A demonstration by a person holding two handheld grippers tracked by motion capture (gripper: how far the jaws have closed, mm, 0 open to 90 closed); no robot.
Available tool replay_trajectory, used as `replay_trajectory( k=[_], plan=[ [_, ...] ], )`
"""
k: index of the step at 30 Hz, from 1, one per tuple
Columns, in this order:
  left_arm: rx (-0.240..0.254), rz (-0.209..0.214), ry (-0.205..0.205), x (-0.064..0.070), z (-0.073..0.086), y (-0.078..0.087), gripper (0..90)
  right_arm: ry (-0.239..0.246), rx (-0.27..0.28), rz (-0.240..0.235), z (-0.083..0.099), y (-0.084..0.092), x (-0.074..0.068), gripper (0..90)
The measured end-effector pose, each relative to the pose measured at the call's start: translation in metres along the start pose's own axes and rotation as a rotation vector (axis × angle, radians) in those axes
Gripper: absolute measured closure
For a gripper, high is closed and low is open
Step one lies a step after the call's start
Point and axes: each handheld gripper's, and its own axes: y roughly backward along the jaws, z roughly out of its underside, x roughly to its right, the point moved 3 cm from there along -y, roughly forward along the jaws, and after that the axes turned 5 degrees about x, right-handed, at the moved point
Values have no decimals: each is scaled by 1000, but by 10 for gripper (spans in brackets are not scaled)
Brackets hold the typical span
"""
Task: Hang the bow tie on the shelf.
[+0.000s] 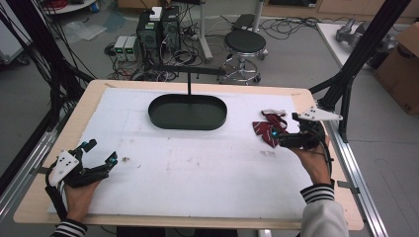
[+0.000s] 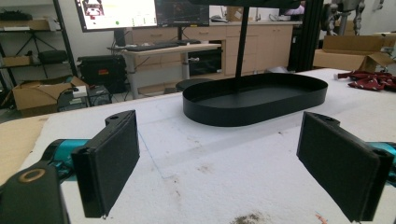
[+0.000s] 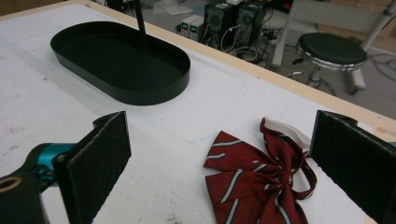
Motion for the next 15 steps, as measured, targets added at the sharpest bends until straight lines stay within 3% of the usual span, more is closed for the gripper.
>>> replay_trajectory(
  k=[4,6,9,11,15],
  plan=[
    [0,0,0,0,0,0,134,-14,-40,-11,-6,-11,12,43],
    [0,0,0,0,0,0,134,-15,-97,-1,-8,-20,21,45],
    [5,0,-2,0,0,0,134,-17,-121,-5,-7,-26,27,50],
    [8,4,-2,0,0,1,134,-15,-186,-10,-5,-36,35,50],
    [19,6,5,0,0,2,134,-23,-242,-15,-1,-49,48,55]
  ],
)
